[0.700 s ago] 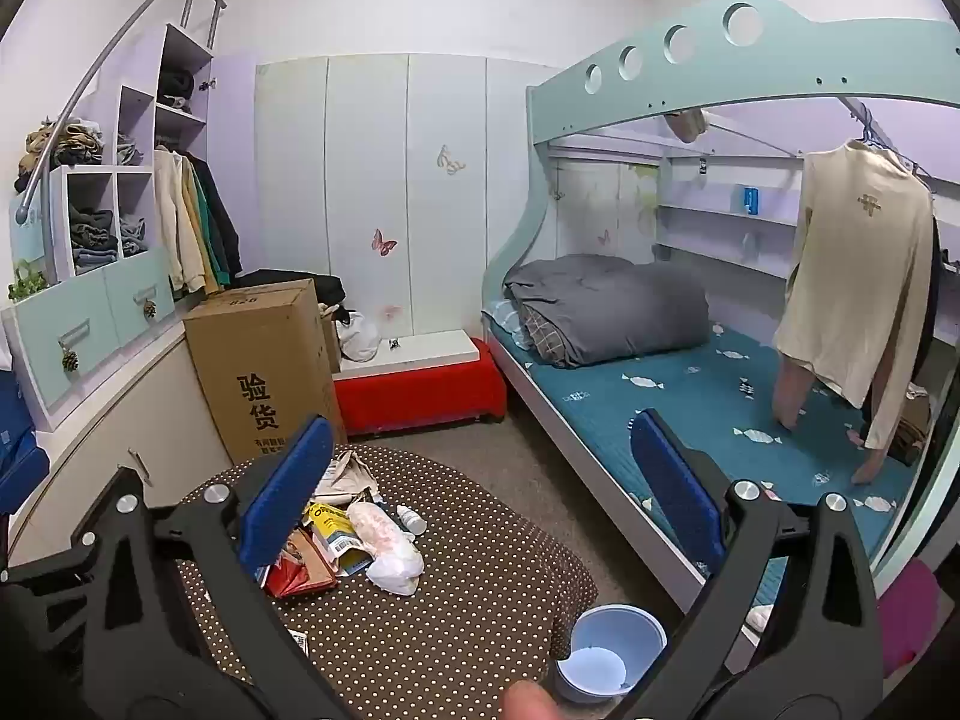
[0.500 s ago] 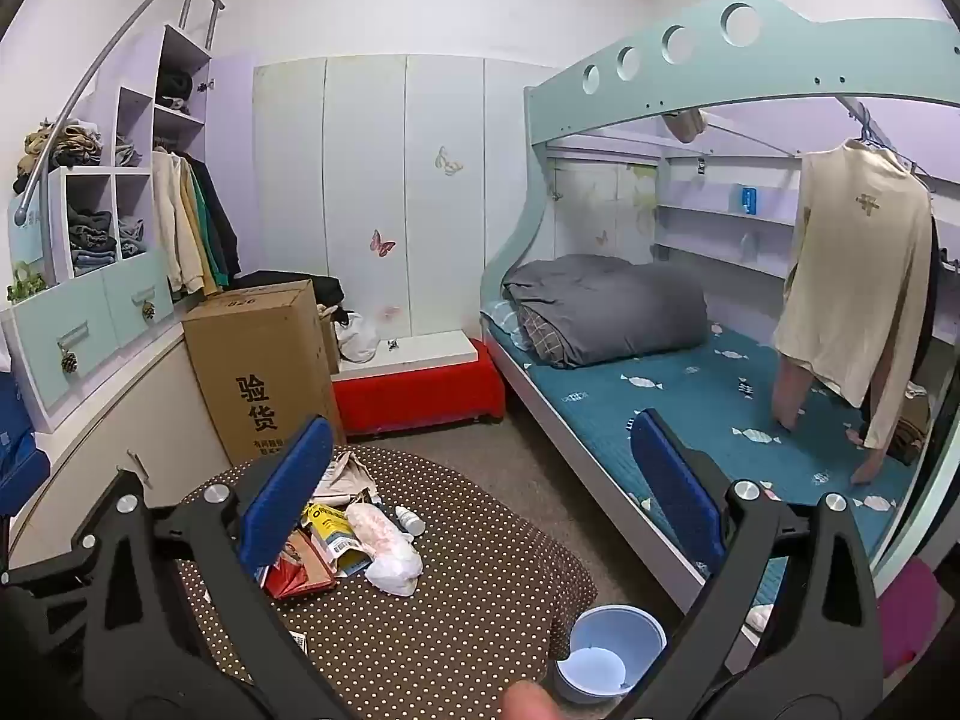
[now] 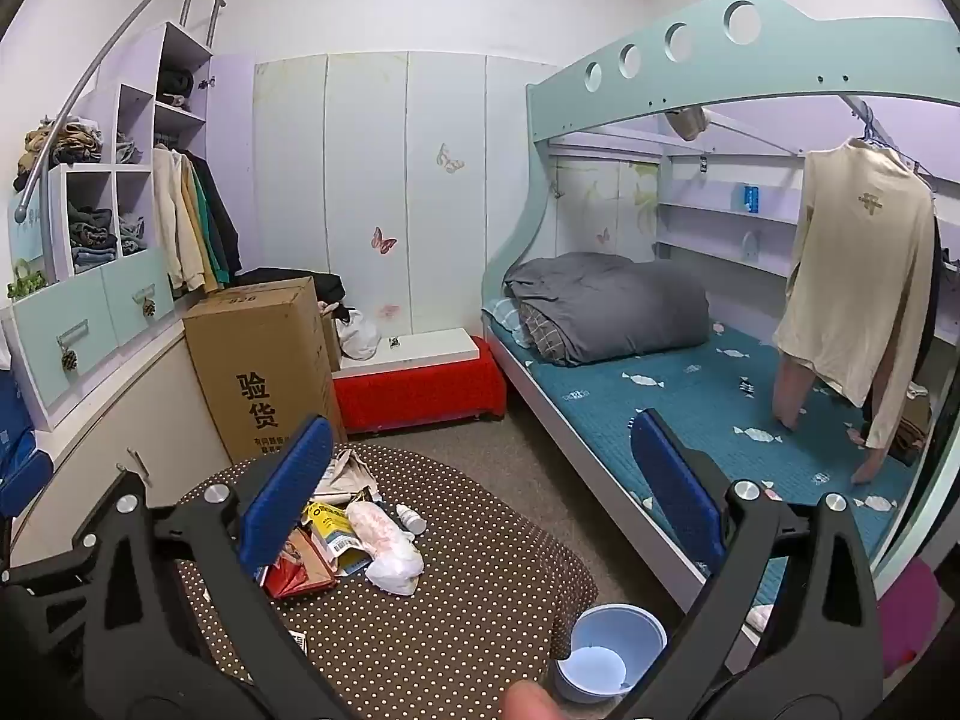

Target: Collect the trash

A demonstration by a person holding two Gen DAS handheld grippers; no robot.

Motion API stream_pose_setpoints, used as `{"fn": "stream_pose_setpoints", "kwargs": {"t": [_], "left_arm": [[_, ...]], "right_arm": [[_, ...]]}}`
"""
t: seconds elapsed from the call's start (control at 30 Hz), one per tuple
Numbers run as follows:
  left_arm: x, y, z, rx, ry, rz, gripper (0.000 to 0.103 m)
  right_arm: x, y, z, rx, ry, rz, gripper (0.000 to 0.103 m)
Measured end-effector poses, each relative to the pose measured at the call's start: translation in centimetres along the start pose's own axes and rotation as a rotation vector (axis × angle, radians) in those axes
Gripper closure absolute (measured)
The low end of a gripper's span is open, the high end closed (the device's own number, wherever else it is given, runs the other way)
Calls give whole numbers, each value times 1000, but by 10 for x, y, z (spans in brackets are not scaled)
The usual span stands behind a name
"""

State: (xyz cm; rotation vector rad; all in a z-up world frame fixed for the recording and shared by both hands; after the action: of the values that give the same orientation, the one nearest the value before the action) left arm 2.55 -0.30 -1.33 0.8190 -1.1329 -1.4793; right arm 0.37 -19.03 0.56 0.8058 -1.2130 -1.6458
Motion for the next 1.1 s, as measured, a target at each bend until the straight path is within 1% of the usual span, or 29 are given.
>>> {"fn": "stream_pose_setpoints", "kwargs": {"t": [0.2, 0.23, 0.6, 0.87, 0.97, 1.1], "left_arm": [[3, -3, -2, -2, -5, 3, 4], [-3, -1, -1, -2, -7, 7, 4], [-7, -7, -6, -13, -5, 13, 4], [-11, -14, -11, -35, -6, 13, 4], [-13, -20, -17, -53, -3, 10, 4], [-19, -34, -29, -103, 4, 16, 4]], "right_arm": [[1, -1, -1, -4, 2, 3, 6], [1, 1, -2, -5, 2, 5, 6], [-2, -3, -5, -11, 1, 11, 6], [-5, -7, -14, -28, 4, 15, 6], [-8, -10, -22, -42, 11, 27, 6], [-15, -21, -36, -81, 16, 48, 6]]}}
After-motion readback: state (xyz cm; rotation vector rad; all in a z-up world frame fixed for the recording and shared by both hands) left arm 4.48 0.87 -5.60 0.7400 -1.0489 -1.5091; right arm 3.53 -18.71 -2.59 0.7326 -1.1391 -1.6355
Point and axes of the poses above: each gripper's, at about its wrist camera, not at the fingertips, and z roughly against the way its jaws point, x to its right, y to its top, the point moved 2 cm from there along -z, roughly the way its jaws point, and after that the axes turned 12 degrees about -y, right-handed, at the moved point
